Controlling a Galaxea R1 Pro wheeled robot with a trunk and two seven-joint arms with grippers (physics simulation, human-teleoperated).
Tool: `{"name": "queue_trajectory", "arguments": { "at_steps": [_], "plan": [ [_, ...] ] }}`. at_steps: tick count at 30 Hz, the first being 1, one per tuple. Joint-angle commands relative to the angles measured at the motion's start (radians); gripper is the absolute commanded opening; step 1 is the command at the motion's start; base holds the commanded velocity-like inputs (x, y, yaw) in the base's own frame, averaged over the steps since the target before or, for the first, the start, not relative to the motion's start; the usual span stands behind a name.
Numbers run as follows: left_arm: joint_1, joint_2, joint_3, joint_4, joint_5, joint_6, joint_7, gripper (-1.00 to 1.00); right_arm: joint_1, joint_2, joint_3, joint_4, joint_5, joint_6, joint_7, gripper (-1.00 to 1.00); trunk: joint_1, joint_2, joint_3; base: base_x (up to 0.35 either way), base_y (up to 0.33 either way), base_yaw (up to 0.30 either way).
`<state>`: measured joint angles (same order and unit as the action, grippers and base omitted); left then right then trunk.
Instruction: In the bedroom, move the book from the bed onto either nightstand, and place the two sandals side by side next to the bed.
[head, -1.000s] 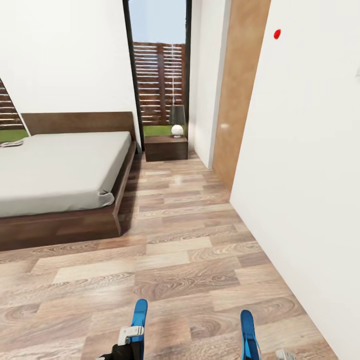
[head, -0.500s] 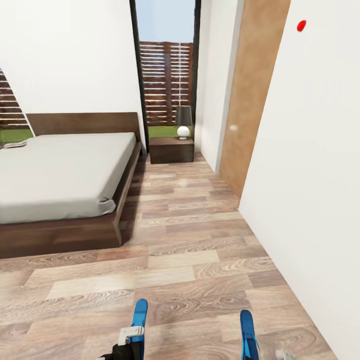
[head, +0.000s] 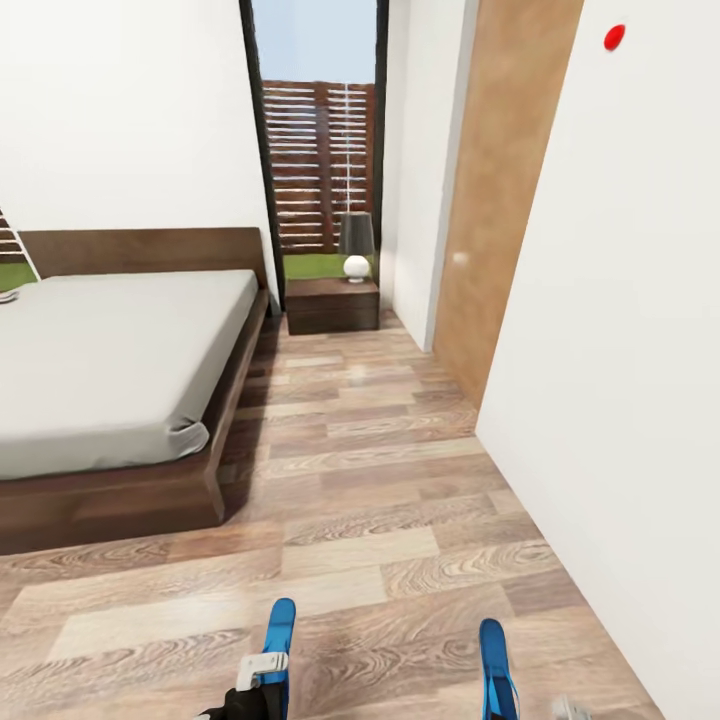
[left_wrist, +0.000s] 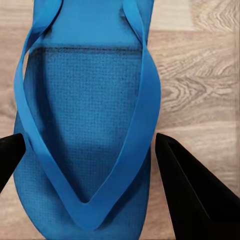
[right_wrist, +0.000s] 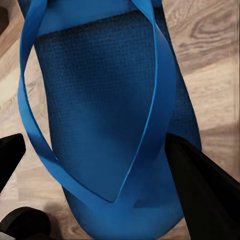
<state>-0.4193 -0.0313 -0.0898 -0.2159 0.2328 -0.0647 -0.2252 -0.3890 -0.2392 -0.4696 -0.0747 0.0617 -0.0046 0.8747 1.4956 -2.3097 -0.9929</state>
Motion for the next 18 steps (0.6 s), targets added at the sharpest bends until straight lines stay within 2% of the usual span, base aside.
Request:
{"name": "queue_trajectory", "arguments": {
  "at_steps": [1, 18],
  "plan": [
    [-0.001, 0.001, -0.008, 0.001, 0.011, -0.004, 0.000, -1.00, -0.001, 0.000, -0.008, 0.000, 0.006, 0.000, 0.004, -1.00, 0.000, 0.000, -0.001, 0.331, 0.000, -0.183],
    [-0.001, -0.002, -0.008, 0.001, 0.010, -0.004, 0.000, -1.00, -0.001, 0.000, -0.008, 0.000, 0.006, 0.000, 0.001, -1.00, 0.000, 0.000, 0.000, 0.331, 0.000, -0.019]
  ]
}}
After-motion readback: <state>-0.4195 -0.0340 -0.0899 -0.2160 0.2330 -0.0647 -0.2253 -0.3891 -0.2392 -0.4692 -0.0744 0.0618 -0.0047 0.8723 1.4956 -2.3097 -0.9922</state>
